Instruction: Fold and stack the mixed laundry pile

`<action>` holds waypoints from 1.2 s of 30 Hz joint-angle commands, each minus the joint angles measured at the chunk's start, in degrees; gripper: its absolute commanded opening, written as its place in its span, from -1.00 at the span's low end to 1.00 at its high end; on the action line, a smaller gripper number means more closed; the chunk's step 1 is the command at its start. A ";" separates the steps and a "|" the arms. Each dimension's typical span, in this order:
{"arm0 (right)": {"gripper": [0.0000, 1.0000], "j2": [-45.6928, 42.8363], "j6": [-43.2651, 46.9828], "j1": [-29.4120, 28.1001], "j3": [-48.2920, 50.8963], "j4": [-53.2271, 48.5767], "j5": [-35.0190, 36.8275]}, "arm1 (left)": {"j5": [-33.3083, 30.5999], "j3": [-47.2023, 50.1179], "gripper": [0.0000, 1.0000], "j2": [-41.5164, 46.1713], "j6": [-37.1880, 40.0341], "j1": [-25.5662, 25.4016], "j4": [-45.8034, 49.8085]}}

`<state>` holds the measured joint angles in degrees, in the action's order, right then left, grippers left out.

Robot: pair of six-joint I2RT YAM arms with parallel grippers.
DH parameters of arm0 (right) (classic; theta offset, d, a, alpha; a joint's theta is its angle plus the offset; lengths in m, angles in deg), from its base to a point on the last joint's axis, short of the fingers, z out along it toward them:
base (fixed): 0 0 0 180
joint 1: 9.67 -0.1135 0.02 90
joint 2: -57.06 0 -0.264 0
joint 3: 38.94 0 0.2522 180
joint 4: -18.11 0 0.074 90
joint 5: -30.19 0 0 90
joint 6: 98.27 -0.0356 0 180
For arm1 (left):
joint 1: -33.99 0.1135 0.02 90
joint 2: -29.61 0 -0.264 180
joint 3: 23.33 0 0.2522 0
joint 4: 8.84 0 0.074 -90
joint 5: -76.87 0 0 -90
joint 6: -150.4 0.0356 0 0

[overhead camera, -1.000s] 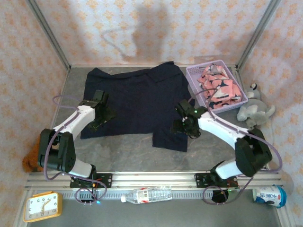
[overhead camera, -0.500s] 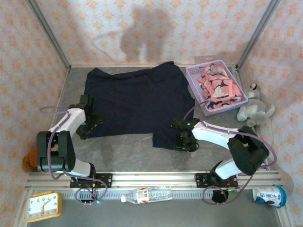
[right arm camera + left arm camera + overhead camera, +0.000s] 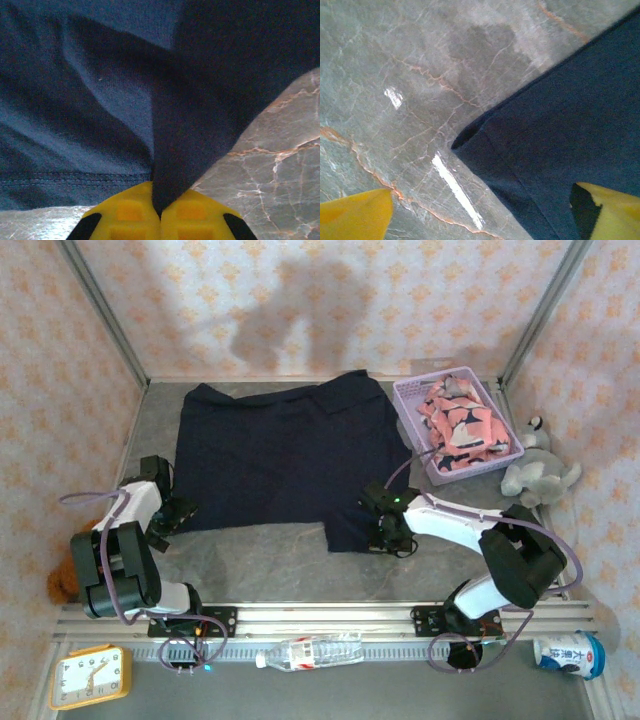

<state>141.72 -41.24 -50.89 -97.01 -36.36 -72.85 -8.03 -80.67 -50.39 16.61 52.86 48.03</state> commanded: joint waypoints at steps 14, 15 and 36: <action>-1.00 -2.16 0.63 -0.19 -5.27 -3.96 3.89 | -0.27 1.78 -0.88 -8.50 -2.02 0.20 -6.40; -1.00 -2.80 0.40 -0.19 -5.66 -4.24 4.19 | -0.29 1.73 -1.00 -8.26 -1.77 0.19 -6.29; -1.00 6.29 8.06 10.30 -39.83 -3.85 13.05 | 1.73 -16.48 -1.00 -3.60 -6.25 0.20 1.95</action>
<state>144.87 -35.89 -41.82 -132.27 -41.43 -62.75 -6.36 -94.11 -51.92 12.74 53.01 48.12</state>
